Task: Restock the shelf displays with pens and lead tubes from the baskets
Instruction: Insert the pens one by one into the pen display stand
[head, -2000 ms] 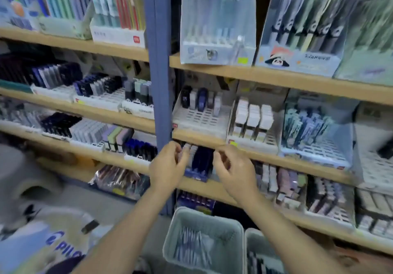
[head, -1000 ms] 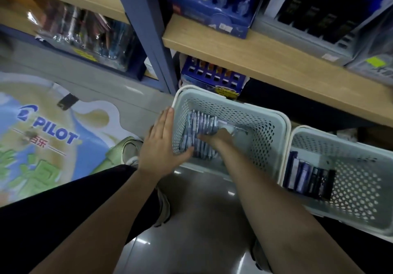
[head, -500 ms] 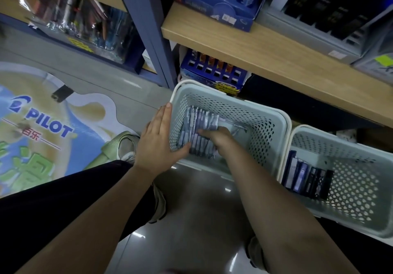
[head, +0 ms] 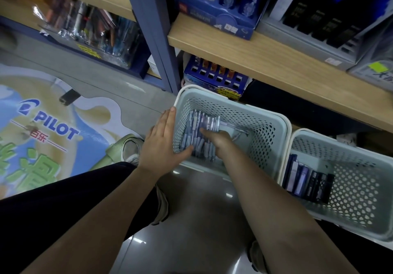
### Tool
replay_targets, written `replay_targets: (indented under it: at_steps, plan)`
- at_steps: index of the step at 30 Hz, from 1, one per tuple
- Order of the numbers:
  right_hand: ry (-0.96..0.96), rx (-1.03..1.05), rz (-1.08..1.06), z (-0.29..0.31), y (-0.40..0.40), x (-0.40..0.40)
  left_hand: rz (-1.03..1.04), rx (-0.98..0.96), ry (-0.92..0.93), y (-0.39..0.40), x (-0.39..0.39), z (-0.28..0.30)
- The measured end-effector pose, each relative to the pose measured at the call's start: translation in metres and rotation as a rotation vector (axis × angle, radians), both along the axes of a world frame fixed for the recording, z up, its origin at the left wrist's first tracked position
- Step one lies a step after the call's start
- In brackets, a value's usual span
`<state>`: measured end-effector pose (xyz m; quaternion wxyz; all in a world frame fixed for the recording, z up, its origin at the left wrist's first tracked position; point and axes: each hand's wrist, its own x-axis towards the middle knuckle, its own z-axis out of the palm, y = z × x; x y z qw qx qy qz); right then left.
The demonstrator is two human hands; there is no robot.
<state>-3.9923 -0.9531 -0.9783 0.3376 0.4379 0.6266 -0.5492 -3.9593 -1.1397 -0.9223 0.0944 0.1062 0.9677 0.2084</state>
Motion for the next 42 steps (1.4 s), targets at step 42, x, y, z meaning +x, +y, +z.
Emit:
replay_targets:
  at_steps: [42]
  plan:
    - [1.122,0.003,0.303,0.516,0.039,0.076,-0.206,0.975,-0.403,0.085,0.012,0.416]
